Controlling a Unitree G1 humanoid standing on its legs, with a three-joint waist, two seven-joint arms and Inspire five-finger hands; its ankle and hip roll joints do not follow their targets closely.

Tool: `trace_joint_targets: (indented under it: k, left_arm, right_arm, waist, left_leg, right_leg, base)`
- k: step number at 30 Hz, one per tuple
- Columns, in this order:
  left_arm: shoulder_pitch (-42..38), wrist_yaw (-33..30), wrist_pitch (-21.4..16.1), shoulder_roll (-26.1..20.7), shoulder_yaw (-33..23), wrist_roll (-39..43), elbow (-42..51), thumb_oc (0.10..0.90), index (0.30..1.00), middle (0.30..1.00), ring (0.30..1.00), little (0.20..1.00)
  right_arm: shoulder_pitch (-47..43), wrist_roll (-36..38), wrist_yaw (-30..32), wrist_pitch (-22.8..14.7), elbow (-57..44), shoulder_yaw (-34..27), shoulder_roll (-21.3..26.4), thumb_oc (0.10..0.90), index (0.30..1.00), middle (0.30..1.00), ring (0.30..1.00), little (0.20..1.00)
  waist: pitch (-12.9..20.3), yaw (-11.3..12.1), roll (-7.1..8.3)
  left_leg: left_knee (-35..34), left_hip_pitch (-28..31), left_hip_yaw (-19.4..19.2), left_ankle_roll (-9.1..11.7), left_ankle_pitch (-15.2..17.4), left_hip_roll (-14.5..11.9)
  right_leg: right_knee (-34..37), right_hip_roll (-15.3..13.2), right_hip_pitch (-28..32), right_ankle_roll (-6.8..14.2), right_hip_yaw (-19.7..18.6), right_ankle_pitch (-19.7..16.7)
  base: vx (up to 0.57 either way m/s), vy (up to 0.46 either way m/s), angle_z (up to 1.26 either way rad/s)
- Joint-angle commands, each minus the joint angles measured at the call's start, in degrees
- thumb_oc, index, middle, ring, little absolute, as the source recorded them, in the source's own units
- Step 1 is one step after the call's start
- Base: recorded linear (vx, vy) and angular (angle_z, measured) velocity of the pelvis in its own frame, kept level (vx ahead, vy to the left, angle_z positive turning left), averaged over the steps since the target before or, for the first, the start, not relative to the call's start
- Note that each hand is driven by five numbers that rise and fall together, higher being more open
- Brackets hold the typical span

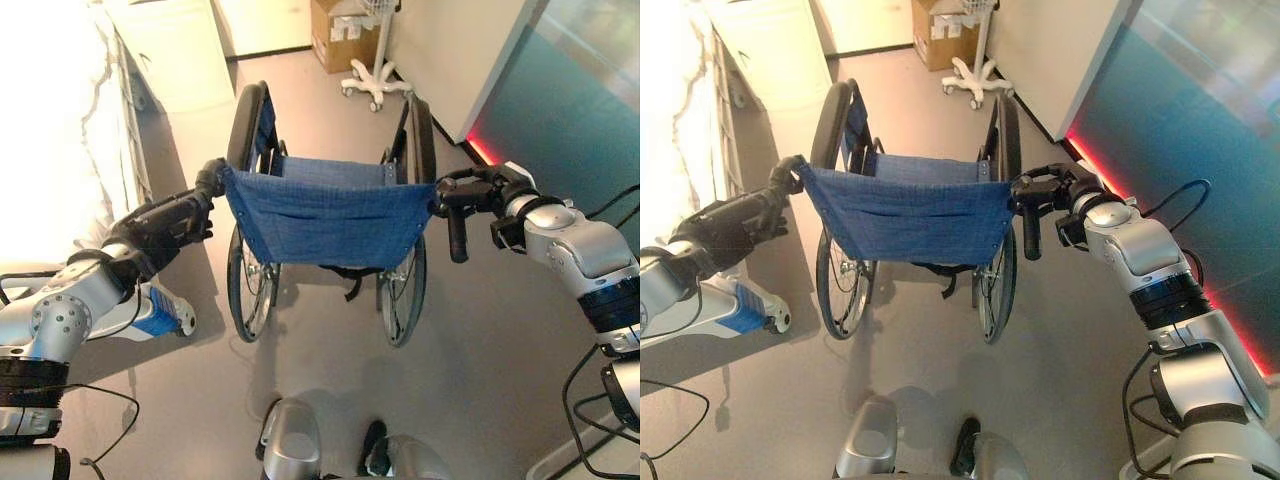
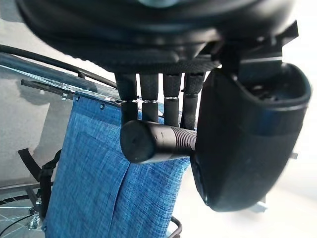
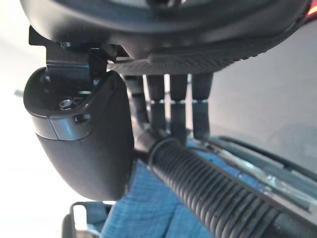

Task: Push the wheelchair next to the bed

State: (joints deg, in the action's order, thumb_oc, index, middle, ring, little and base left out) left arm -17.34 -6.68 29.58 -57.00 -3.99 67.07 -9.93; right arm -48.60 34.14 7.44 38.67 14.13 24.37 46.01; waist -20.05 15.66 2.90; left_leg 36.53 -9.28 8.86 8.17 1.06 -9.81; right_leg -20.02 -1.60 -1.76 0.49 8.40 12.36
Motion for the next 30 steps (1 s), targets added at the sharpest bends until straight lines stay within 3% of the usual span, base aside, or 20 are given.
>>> trace_joint_targets:
  k: [1, 4, 6, 8, 10, 11, 12, 14, 15, 16, 17, 18, 19, 21, 23, 25, 27, 29, 30]
  left_arm:
    - [-3.7, 7.7, -7.8, 1.2, -6.1, 5.9, 14.5, 0.4, 0.3, 0.3, 0.3, 0.3]
    - [-3.7, 7.1, -8.0, 0.9, -6.5, 6.6, 14.6, 0.4, 0.3, 0.3, 0.3, 0.3]
    - [-4.5, 8.5, -8.7, 1.2, -5.6, 6.2, 12.8, 0.4, 0.3, 0.3, 0.3, 0.3]
    - [-5.9, 10.5, -8.9, 1.7, -4.6, 5.4, 10.8, 0.4, 0.3, 0.3, 0.3, 0.3]
    - [-7.5, 10.6, -8.7, 2.1, -3.5, 5.2, 10.0, 0.4, 0.3, 0.3, 0.3, 0.3]
    - [-8.7, 10.0, -8.4, 2.2, -2.8, 5.2, 9.4, 0.4, 0.3, 0.3, 0.3, 0.3]
    - [-9.1, 9.4, -8.0, 1.9, -2.7, 5.5, 9.6, 0.4, 0.3, 0.3, 0.3, 0.3]
    - [-9.1, 9.5, -7.2, 1.8, -3.1, 5.4, 9.9, 0.4, 0.3, 0.3, 0.3, 0.3]
    - [-8.1, 10.3, -6.4, 1.0, -4.0, 5.4, 10.4, 0.4, 0.3, 0.3, 0.3, 0.3]
    - [-7.7, 11.0, -6.4, 0.4, -4.3, 5.5, 10.4, 0.4, 0.3, 0.3, 0.3, 0.3]
    - [-7.6, 11.4, -6.6, 0.0, -4.4, 5.6, 10.2, 0.4, 0.3, 0.3, 0.3, 0.3]
    - [-7.7, 12.5, -7.3, -0.7, -4.3, 6.0, 9.6, 0.4, 0.3, 0.3, 0.3, 0.3]
    - [-7.9, 12.7, -7.8, -1.6, -4.0, 7.1, 9.4, 0.4, 0.3, 0.3, 0.3, 0.3]
    - [-8.7, 12.2, -7.8, -3.4, -3.5, 9.3, 9.4, 0.4, 0.3, 0.3, 0.3, 0.3]
    - [-10.9, 10.6, -8.9, -5.0, -0.9, 11.9, 8.9, 0.4, 0.3, 0.3, 0.3, 0.3]
    - [-13.0, 9.7, -10.3, -4.7, 1.8, 12.5, 8.9, 0.4, 0.3, 0.3, 0.3, 0.3]
    - [-16.1, 7.9, -11.5, -3.4, 4.9, 12.0, 9.3, 0.4, 0.3, 0.3, 0.3, 0.3]
    - [-18.6, 6.3, -11.9, -2.8, 6.2, 11.6, 8.8, 0.4, 0.3, 0.3, 0.3, 0.3]
    - [-19.3, 5.9, -11.6, -2.4, 6.4, 11.4, 8.5, 0.4, 0.3, 0.3, 0.3, 0.3]
  right_arm:
    - [-6.1, 0.5, -4.5, -8.1, -10.6, 1.4, -0.5, 0.4, 0.3, 0.3, 0.3, 0.3]
    - [-6.3, -1.1, -4.8, -8.1, -10.0, 1.2, -1.6, 0.4, 0.3, 0.3, 0.3, 0.3]
    - [-6.7, -2.0, -4.8, -8.9, -8.4, 1.4, -1.9, 0.4, 0.3, 0.3, 0.3, 0.3]
    - [-6.5, -2.3, -5.0, -10.2, -6.7, 1.3, -1.7, 0.4, 0.3, 0.3, 0.3, 0.3]
    - [-6.3, -2.7, -5.5, -11.1, -5.5, 1.3, -1.9, 0.4, 0.3, 0.3, 0.3, 0.3]
    - [-6.5, -3.1, -6.8, -11.7, -4.1, 1.1, -2.2, 0.4, 0.3, 0.3, 0.3, 0.3]
    - [-6.5, -3.3, -7.0, -11.8, -3.7, 1.4, -2.1, 0.4, 0.3, 0.3, 0.3, 0.3]
    - [-6.1, -3.3, -7.0, -11.9, -3.7, 1.0, -1.6, 0.4, 0.3, 0.3, 0.3, 0.3]
    - [-5.6, -2.6, -6.5, -12.5, -3.8, 0.2, -1.1, 0.4, 0.3, 0.3, 0.3, 0.3]
    - [-5.9, -1.9, -6.2, -12.8, -3.6, 0.2, -0.8, 0.4, 0.3, 0.3, 0.3, 0.3]
    - [-6.2, -1.3, -6.0, -13.0, -3.6, 0.2, -0.6, 0.4, 0.3, 0.3, 0.3, 0.3]
    - [-6.4, -1.1, -5.6, -13.2, -3.7, 0.3, -0.3, 0.4, 0.3, 0.3, 0.3, 0.3]
    - [-6.2, -1.3, -5.4, -13.4, -3.9, 0.4, 0.0, 0.4, 0.3, 0.3, 0.3, 0.3]
    - [-5.6, -1.6, -5.7, -13.4, -4.5, 0.1, 1.0, 0.4, 0.3, 0.3, 0.3, 0.3]
    - [-4.7, -1.4, -6.5, -14.2, -5.2, -0.2, 2.8, 0.4, 0.3, 0.3, 0.3, 0.3]
    - [-4.0, -1.3, -6.6, -15.2, -5.3, -0.9, 4.2, 0.4, 0.3, 0.3, 0.3, 0.3]
    - [-3.6, -1.1, -6.4, -15.5, -5.9, -1.7, 5.5, 0.4, 0.3, 0.3, 0.3, 0.3]
    - [-5.3, -0.6, -6.0, -14.2, -6.8, -1.5, 5.6, 0.4, 0.3, 0.3, 0.3, 0.3]
    - [-6.2, -0.6, -5.8, -13.3, -7.0, -1.5, 5.1, 0.4, 0.3, 0.3, 0.3, 0.3]
  waist:
    - [9.4, -3.1, 0.01]
    - [9.4, -2.1, -1.16]
    - [10.3, -0.9, -2.48]
    - [11.3, -1.3, -2.1]
    - [12.3, -1.5, -1.67]
    - [13.1, -0.8, -1.09]
    - [13.7, 0.0, -0.65]
    - [14.1, 0.3, -0.12]
    - [14.1, 1.4, 0.37]
    - [14.0, 1.7, 0.74]
    - [13.8, 1.8, 1.03]
    - [13.8, 1.5, 1.38]
    - [14.0, 0.9, 1.48]
    - [14.6, 0.3, 1.05]
    - [15.0, -1.8, -0.7]
    - [14.5, -3.9, -2.52]
    - [13.2, -6.1, -3.21]
    - [12.1, -7.2, -3.05]
    - [11.8, -7.5, -2.9]
  left_leg:
    - [2.9, -5.2, -4.8, -6.1, -6.1, 9.3]
    - [-6.3, -5.2, -10.2, -5.5, -7.9, 11.0]
    - [-15.2, -6.9, -20.1, -5.6, -9.6, 13.0]
    - [-16.5, -6.3, -27.1, -6.4, -6.8, 13.3]
    - [-17.4, -5.1, -30.0, -8.6, -2.9, 13.4]
    - [-19.9, -4.0, -28.9, -11.8, 0.6, 16.0]
    - [-21.3, -3.0, -28.4, -13.3, 2.0, 17.0]
    - [-22.8, -1.8, -27.7, -14.0, 2.3, 17.5]
    - [-23.7, -1.7, -24.9, -14.3, 1.8, 18.0]
    - [-23.5, -1.8, -24.0, -14.6, 1.7, 18.2]
    - [-23.5, -1.8, -22.9, -14.7, 1.5, 18.5]
    - [-23.8, -1.8, -20.0, -14.4, 0.7, 19.4]
    - [-24.1, -1.8, -18.0, -13.9, 0.1, 19.8]
    - [-24.6, -2.0, -16.3, -13.0, -1.0, 19.5]
    - [-25.4, -0.5, -12.5, -11.1, -1.5, 18.1]
    - [-26.5, 1.7, -9.3, -9.7, -1.7, 16.0]
    - [-27.3, 5.1, -5.6, -8.4, -0.4, 14.1]
    - [-27.2, 7.2, -4.4, -6.9, 1.0, 11.7]
    - [-27.0, 8.1, -4.1, -6.5, 2.1, 10.5]
  right_leg:
    - [11.5, 2.9, 7.4, -0.7, 1.3, -8.1]
    - [11.9, 4.7, 9.8, -1.0, 3.1, -6.4]
    - [12.1, 7.0, 12.9, -1.6, 6.4, -4.1]
    - [11.4, 8.0, 14.3, -1.9, 8.5, -1.3]
    - [10.1, 8.3, 14.3, -1.9, 9.9, 0.0]
    - [7.4, 7.9, 13.6, 0.0, 10.9, -1.3]
    - [3.3, 7.4, 13.2, 1.8, 12.2, -3.7]
    - [-0.8, 6.5, 12.0, 3.7, 13.4, -5.6]
    - [-8.5, 5.8, 10.9, 6.7, 13.2, -9.6]
    - [-11.1, 5.6, 10.1, 8.4, 12.3, -12.2]
    - [-12.6, 5.8, 9.6, 9.7, 10.7, -14.6]
    - [-13.5, 6.5, 8.5, 11.1, 5.7, -18.2]
    - [-11.6, 6.5, 8.2, 11.0, 2.3, -18.5]
    - [-7.4, 5.1, 8.5, 10.1, 0.4, -17.3]
    - [-0.6, -0.9, 7.9, 7.6, 0.8, -10.3]
    - [4.7, -3.5, 5.5, 6.1, -1.0, -8.2]
    - [9.1, -7.6, 3.1, 6.7, -2.7, -11.2]
    - [13.6, -10.3, 1.1, 7.9, -4.2, -15.1]
    - [13.4, -10.6, 0.5, 8.4, -5.0, -15.2]
  base:
    - [0.28, -0.124, 0.19]
    - [0.23, -0.078, 0.28]
    - [0.32, -0.117, -0.03]
    - [0.27, -0.09, 0.15]
    - [0.18, 0.003, 0.42]
    - [0.24, 0.025, 0.42]
    - [0.26, 0.021, 0.38]
    - [0.23, -0.038, 0.04]
    - [0.19, -0.089, -0.1]
    - [0.19, -0.13, -0.01]
    - [0.11, -0.171, 0.07]
    - [0.12, -0.212, 0.1]
    - [0.11, -0.2, 0.15]
    - [0.11, -0.151, 0.14]
    - [0.19, -0.182, 0.18]
    - [0.17, -0.214, 0.46]
    - [0.15, -0.326, 0.78]
    - [0.13, -0.401, 0.54]
    - [0.15, -0.377, 0.78]
